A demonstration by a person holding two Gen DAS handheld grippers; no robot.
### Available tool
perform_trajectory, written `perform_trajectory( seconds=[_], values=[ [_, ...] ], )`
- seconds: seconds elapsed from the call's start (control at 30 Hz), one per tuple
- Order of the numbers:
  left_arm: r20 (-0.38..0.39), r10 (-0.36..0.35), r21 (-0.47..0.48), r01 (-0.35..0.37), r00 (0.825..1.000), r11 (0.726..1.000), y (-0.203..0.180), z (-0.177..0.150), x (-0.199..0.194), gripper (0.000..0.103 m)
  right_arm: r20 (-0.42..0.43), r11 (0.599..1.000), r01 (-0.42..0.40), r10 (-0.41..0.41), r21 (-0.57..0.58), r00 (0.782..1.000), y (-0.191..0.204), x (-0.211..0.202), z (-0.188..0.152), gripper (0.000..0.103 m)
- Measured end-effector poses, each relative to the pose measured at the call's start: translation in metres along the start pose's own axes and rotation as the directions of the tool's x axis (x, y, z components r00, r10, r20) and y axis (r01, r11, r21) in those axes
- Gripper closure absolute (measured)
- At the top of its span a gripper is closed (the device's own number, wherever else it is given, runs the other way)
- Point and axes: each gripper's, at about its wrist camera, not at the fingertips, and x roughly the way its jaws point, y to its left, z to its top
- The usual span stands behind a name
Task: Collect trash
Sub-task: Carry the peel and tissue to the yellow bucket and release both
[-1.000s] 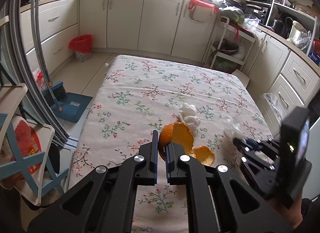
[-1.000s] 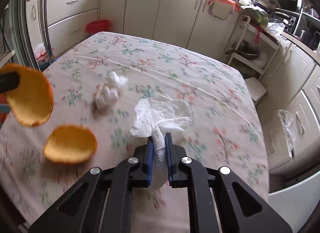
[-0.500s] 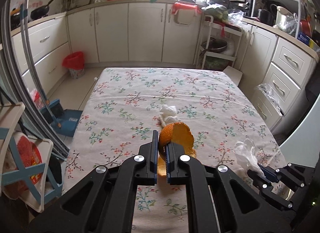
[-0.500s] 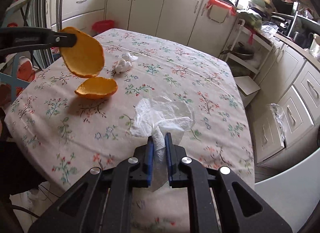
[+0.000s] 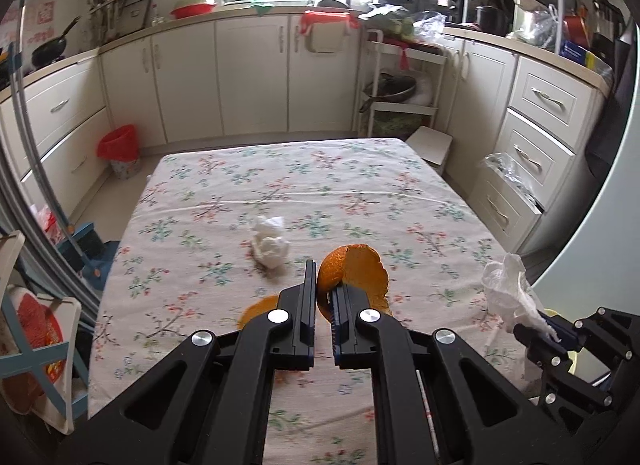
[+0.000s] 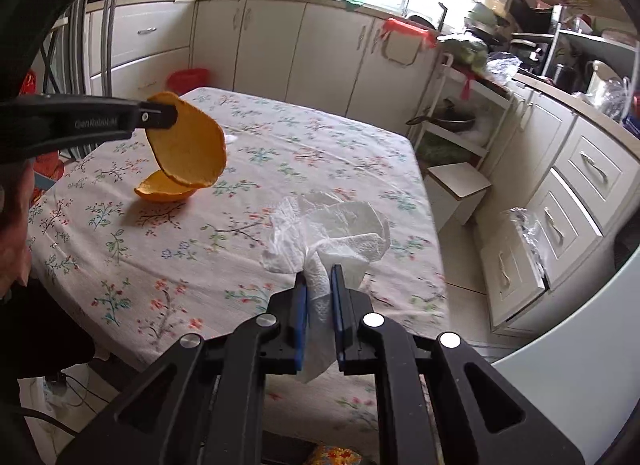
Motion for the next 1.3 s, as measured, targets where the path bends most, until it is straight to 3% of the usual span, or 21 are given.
perform_trajectory(
  seconds=[0.7, 1.07, 1.2, 1.3],
  values=[
    [-0.026, -0.110, 0.101, 0.112, 0.994, 0.989, -0.080, -0.006, 0.021, 0.098, -0.034, 0.983, 0.098, -0.094, 0.153, 0.995, -0.085, -0.005, -0.041, 0.087],
    [-0.028, -0.156, 0.113, 0.158, 0.987, 0.981, -0.108, -0.007, 0.025, 0.098, -0.124, 0.909, 0.207, -0.173, 0.363, 0.977, -0.175, -0.014, -0.098, 0.087],
    [-0.029, -0.206, 0.129, 0.208, 0.978, 0.969, -0.132, -0.008, 0.023, 0.097, -0.172, 0.870, 0.255, -0.200, 0.421, 0.965, -0.202, -0.013, -0.117, 0.087],
    [-0.051, -0.226, 0.144, 0.232, 0.973, 0.962, -0.149, -0.015, 0.025, 0.097, -0.202, 0.844, 0.254, -0.177, 0.473, 0.963, -0.216, -0.012, -0.132, 0.087]
  ],
)
